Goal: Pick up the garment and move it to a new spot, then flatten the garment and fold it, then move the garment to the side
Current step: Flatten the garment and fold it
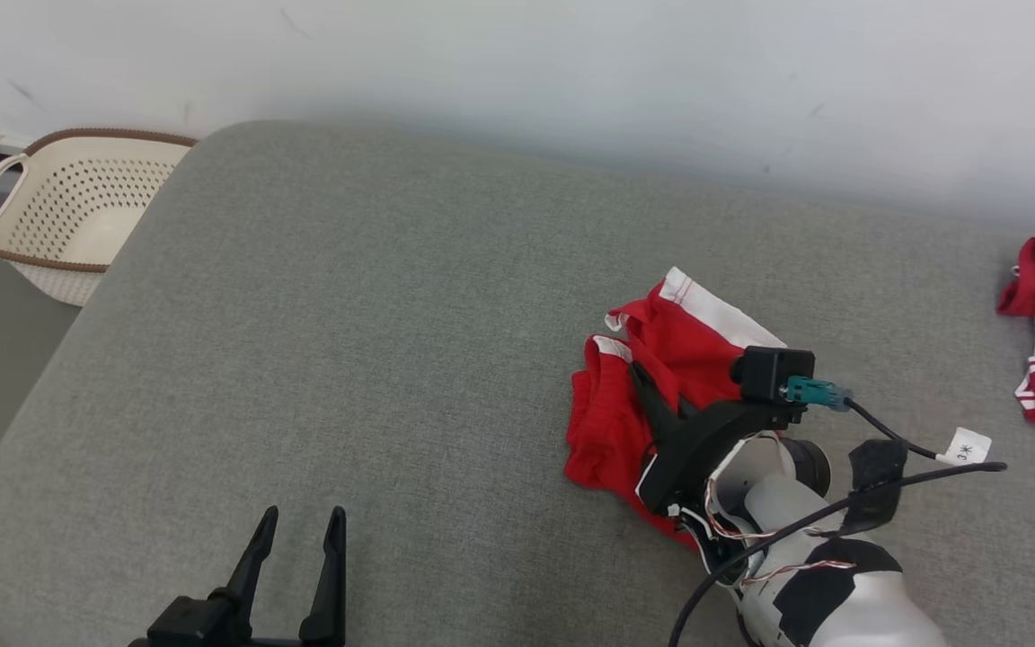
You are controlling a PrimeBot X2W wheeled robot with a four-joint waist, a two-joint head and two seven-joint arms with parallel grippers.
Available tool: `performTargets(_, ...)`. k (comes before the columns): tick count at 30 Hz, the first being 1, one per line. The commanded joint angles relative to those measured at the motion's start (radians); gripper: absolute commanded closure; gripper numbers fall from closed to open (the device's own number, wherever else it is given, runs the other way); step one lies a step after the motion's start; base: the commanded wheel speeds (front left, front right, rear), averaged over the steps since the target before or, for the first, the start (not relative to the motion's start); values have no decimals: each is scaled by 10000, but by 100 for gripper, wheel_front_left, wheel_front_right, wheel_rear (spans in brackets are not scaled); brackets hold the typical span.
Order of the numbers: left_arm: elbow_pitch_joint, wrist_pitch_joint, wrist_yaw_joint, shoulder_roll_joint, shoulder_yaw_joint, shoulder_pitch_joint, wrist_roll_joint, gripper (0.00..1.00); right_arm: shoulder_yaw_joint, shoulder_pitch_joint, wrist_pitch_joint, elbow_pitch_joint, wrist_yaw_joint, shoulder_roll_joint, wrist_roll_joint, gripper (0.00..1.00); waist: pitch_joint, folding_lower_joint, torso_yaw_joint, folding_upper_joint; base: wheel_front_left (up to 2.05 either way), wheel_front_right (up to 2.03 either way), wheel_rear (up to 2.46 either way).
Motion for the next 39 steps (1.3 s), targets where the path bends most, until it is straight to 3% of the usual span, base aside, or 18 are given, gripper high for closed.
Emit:
performTargets(1,41,-42,9,3,-6,-77,-31,0,79,-67,-59,55,-5,62,70,100,43,0,60,-1,0,0,0)
performTargets(3,74,-42,11,3,-34,-113,-31,0,224,-154,-183,311,-5,125,105,100,39,0,105,-1,0,0,0)
performTargets(4,91,-42,16,3,-38,-128,-23,0,305,-190,-244,385,-5,155,160,82,29,0,119,-1,0,0,0)
performTargets(5,106,-42,21,3,-32,-136,-10,0,378,-214,-314,443,-5,184,202,54,9,0,125,-1,0,0,0)
performTargets(6,114,-42,31,3,-12,-131,12,0,461,-233,-391,471,-5,210,233,9,-15,0,121,-1,0,0,0)
performTargets(7,123,-42,38,3,14,-111,38,0,530,-236,-453,496,-5,227,301,0,-44,0,107,-1,0,0,0)
performTargets(12,146,-42,78,3,90,20,65,0,789,-212,-851,20,-5,92,543,0,-230,0,-21,-1,0,0,0)
performTargets(19,31,-42,112,3,202,269,90,0,511,177,-1176,-1581,-5,-815,916,0,-397,0,-329,-1,0,0,0)
performTargets(26,-13,-42,84,3,258,342,125,0,-700,749,-1229,-2102,-5,-1849,234,0,-463,0,-474,-1,0,0,0)
performTargets(31,-27,-42,37,3,236,344,99,0,-1379,1275,-1220,-1914,-5,-2195,-675,0,-436,0,-425,-1,0,0,0)
performTargets(38,-53,-42,22,3,268,230,79,0,-1872,1417,-1220,-1232,-5,-1741,-1521,0,-221,0,-397,-1,0,0,0)
performTargets(39,-48,-42,23,3,264,190,87,0,-1886,1273,-1222,-1078,-5,-1710,-1733,4,-181,0,-388,-1,0,0,0)
